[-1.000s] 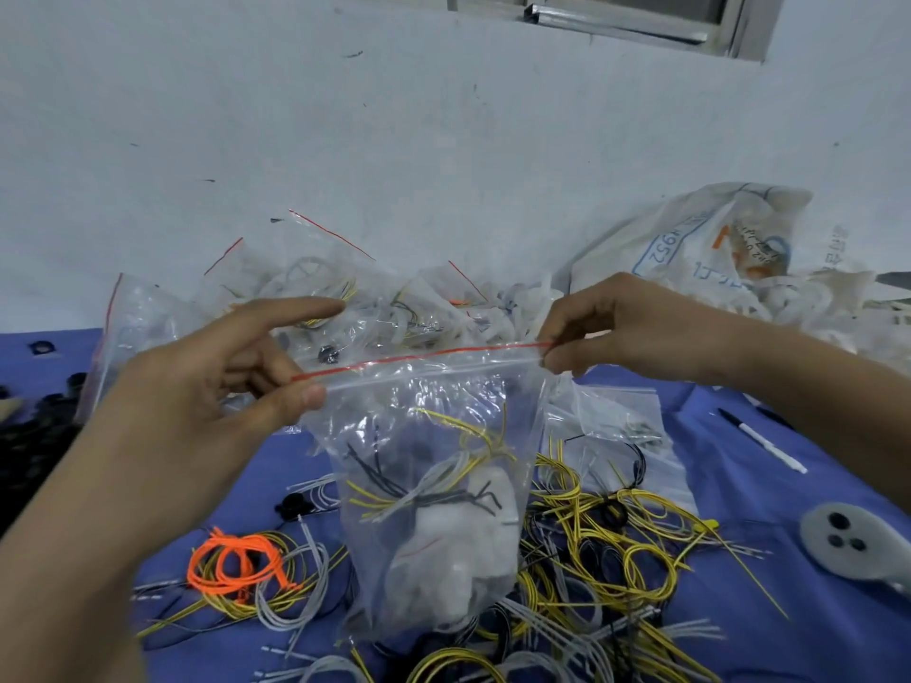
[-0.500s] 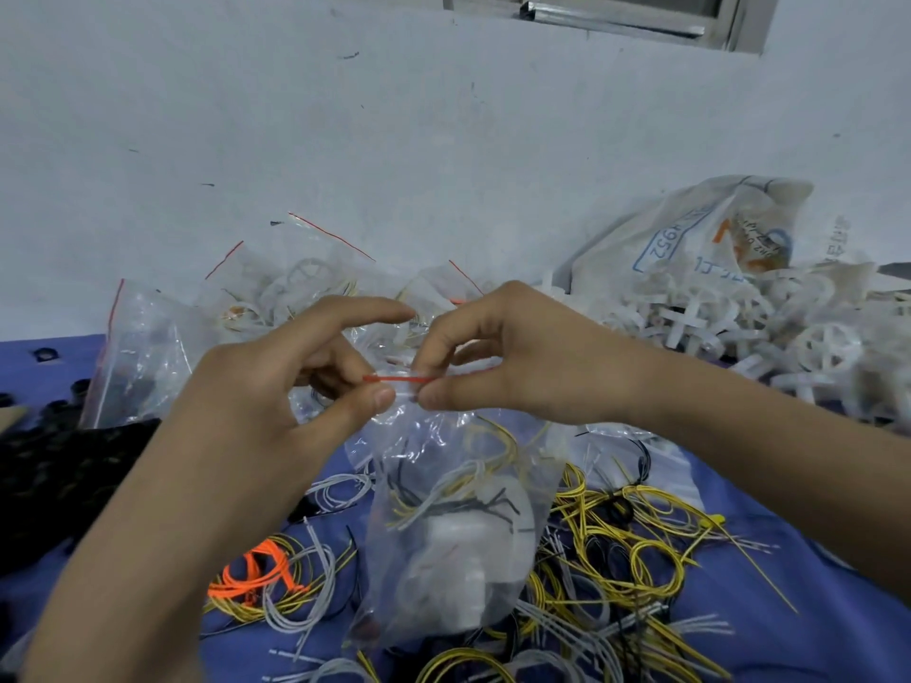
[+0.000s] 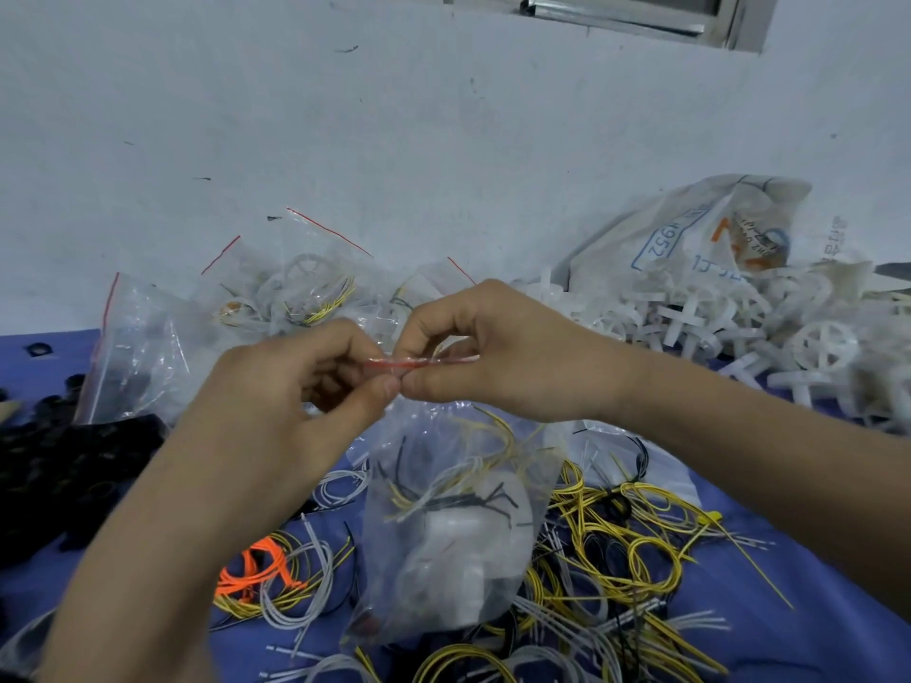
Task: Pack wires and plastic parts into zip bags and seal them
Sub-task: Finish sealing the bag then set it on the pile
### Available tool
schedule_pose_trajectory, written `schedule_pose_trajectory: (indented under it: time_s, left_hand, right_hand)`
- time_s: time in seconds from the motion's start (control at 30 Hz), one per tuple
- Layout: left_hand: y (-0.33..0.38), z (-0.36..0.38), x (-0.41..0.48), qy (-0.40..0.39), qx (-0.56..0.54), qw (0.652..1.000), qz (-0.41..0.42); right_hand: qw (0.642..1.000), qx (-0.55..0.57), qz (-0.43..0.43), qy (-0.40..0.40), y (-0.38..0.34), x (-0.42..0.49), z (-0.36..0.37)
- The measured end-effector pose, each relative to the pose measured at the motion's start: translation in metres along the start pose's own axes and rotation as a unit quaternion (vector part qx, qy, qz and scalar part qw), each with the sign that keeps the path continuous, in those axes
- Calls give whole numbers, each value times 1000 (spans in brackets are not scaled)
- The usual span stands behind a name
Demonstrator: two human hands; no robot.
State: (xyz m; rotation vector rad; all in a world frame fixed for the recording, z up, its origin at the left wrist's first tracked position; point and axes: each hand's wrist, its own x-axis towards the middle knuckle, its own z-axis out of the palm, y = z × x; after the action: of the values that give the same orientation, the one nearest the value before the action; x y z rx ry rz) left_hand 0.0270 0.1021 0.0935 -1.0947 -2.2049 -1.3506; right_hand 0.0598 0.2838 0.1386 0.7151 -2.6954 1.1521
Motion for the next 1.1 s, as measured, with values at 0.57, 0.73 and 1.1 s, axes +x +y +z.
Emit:
schedule_pose_trajectory:
  time_s: [0.57, 0.73, 1.1]
  left_hand:
    - [6, 15, 5, -35, 77, 995, 44]
    - [-1, 6, 4, -23, 56, 996, 61]
    - [-13, -2, 3, 5, 69, 996, 63]
  right_hand:
    - [992, -116, -34, 18, 13, -10, -8]
    - [988, -139, -46, 53, 26, -17, -16]
    - [972, -205, -26, 112, 62, -33, -34]
